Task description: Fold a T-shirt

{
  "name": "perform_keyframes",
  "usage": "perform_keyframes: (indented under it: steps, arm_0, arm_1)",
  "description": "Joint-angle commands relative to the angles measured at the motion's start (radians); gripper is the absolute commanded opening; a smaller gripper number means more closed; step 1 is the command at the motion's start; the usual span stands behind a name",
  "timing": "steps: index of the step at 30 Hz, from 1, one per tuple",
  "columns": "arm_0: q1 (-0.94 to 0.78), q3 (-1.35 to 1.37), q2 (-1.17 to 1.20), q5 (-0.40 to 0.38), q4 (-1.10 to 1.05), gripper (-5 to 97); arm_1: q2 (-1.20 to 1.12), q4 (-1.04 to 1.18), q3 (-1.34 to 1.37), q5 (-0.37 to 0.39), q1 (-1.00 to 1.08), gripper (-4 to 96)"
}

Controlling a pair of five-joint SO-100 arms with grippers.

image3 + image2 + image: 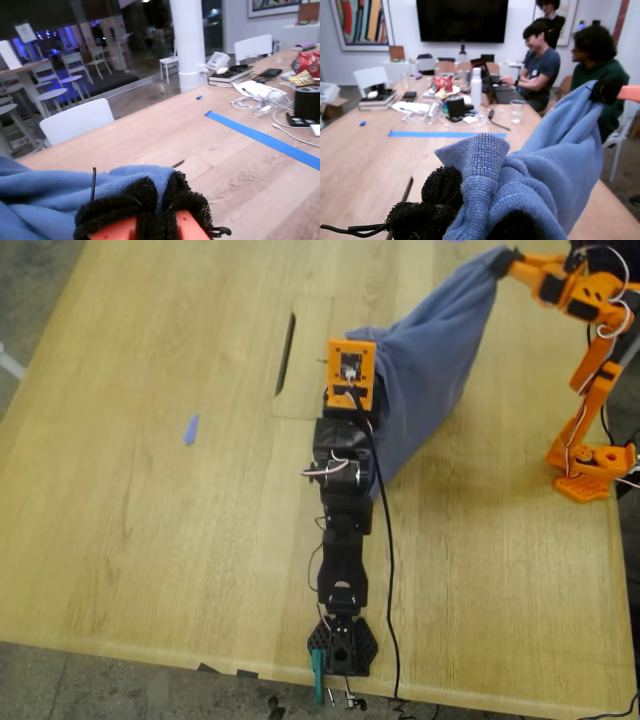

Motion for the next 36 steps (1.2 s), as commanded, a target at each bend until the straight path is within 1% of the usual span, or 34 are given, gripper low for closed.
perform_keyframes:
  steps: [1, 7, 13, 23, 26, 29, 32, 33, 36]
  arm_0:
    - [0.057, -0.028, 0.173, -0.002, -0.057, 0]
    - [0.175, -0.028, 0.186, -0.003, -0.075, 0]
    - [0.295, -0.028, 0.196, -0.005, -0.084, 0]
    - [0.534, -0.028, 0.244, 0.005, -0.061, 0]
    - [0.6, -0.028, 0.264, 0.017, -0.014, 0]
    - [0.676, -0.028, 0.272, 0.021, 0.026, 0]
    - [0.802, -0.028, 0.273, 0.02, 0.067, 0]
    - [0.841, -0.028, 0.275, 0.02, 0.086, 0]
    - [0.936, -0.028, 0.276, 0.018, 0.129, 0]
  arm_1:
    - [0.077, -0.003, -0.015, -0.009, -0.021, -0.1]
    - [0.161, 0.046, -0.014, -0.011, -0.074, -0.1]
    - [0.227, 0.046, 0.002, -0.017, -0.176, -0.1]
    - [0.453, 0.06, 0.186, -0.032, -0.347, -0.1]
    - [0.526, 0.087, 0.25, -0.041, -0.396, -0.1]
    - [0.637, 0.071, 0.396, -0.06, -0.436, -0.1]
    - [0.827, -0.086, 0.721, -0.08, -0.482, -0.1]
    - [0.867, -0.114, 0.788, -0.086, -0.5, -0.1]
    - [0.923, -0.16, 0.89, -0.107, -0.546, -0.1]
